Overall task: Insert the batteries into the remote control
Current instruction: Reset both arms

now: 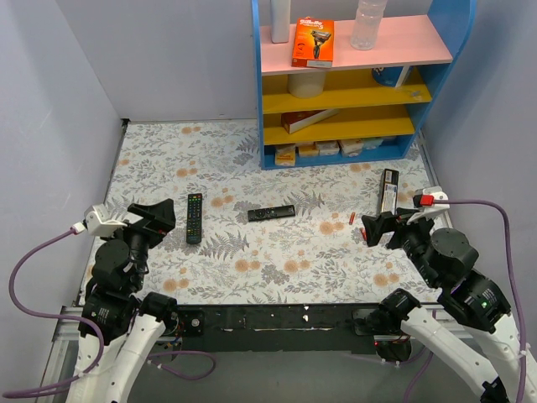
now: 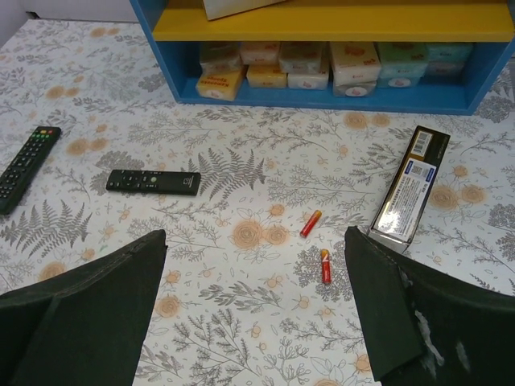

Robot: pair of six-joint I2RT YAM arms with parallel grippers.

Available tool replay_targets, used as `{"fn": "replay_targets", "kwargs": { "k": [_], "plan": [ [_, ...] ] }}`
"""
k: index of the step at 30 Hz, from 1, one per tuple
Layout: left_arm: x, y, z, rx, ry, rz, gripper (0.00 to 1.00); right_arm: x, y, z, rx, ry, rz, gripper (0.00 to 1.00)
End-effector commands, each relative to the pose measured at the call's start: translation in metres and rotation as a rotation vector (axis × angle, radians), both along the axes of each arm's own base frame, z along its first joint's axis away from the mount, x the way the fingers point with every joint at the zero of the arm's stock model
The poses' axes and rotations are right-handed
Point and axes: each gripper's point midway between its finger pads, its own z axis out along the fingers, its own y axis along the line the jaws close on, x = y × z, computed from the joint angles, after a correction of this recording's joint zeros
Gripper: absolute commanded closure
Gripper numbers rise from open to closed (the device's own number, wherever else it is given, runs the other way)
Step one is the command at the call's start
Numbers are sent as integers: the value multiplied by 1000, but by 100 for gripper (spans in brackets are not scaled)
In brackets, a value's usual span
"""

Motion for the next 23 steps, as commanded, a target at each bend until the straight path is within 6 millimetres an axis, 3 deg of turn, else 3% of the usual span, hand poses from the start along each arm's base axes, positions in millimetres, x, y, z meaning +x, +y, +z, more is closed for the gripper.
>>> {"fn": "replay_targets", "kwargs": {
  "k": [1,12,23],
  "plan": [
    [4,4,3,28,-12,24,2,0,-14,17,20,-70,-53,2],
    [-10,28,22,23,-109,131,2,4,-22,21,41,-103,-109,2],
    [-10,34,13,-23,-125,169,2,9,-24,30,3,-130,-121,2]
  ]
}}
